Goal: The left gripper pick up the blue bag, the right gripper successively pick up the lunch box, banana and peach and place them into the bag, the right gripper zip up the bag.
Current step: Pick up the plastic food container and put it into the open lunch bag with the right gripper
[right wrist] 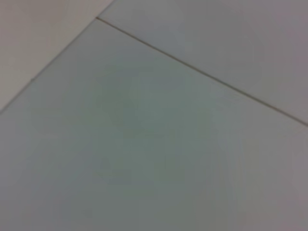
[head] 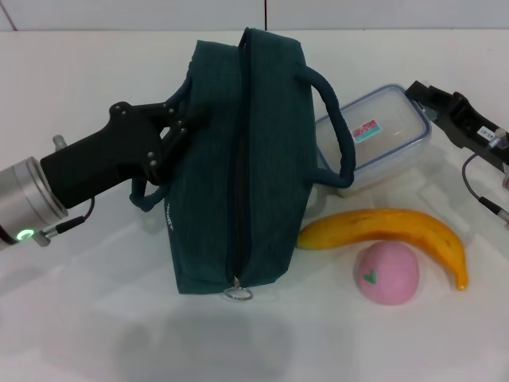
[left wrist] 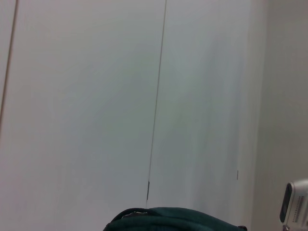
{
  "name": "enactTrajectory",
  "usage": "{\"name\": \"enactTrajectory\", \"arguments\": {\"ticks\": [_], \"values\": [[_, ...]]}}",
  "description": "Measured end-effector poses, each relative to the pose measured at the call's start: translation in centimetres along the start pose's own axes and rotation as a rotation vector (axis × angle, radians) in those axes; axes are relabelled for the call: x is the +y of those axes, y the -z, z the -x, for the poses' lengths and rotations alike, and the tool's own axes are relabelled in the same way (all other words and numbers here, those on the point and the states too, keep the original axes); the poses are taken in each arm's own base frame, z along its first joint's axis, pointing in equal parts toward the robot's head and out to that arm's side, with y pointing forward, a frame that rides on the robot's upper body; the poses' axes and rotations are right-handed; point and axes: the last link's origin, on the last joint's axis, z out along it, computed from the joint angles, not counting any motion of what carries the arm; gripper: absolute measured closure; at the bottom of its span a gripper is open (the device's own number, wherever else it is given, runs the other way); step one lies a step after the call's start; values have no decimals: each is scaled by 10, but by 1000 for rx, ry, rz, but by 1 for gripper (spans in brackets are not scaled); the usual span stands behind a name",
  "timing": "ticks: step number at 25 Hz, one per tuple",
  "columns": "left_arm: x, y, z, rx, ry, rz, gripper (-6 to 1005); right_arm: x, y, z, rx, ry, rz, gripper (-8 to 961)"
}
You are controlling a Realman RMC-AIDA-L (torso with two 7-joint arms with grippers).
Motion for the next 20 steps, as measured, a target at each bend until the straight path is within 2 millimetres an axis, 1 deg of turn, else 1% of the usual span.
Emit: {"name": "enactTrajectory", "arguments": {"ticks": [4, 9, 13, 14, 17, 20], "values": [[2, 2, -1, 16, 7, 5, 961, 3, 4, -1, -8, 61, 35, 763], [7, 9, -8, 68, 12, 29, 961, 8, 6, 0, -14, 148, 73, 788], [6, 12, -9, 67, 22, 28, 961, 9, 6, 0, -2, 188, 77, 842], [6, 12, -9, 66, 24, 27, 961, 8, 7, 1, -3, 200, 77, 856], [6, 12, -10, 70, 23, 29, 961, 7, 13, 7, -29, 252, 78, 856], [3, 13, -13, 63, 41, 33, 961, 11, 14, 11, -50, 308, 107, 856]]}}
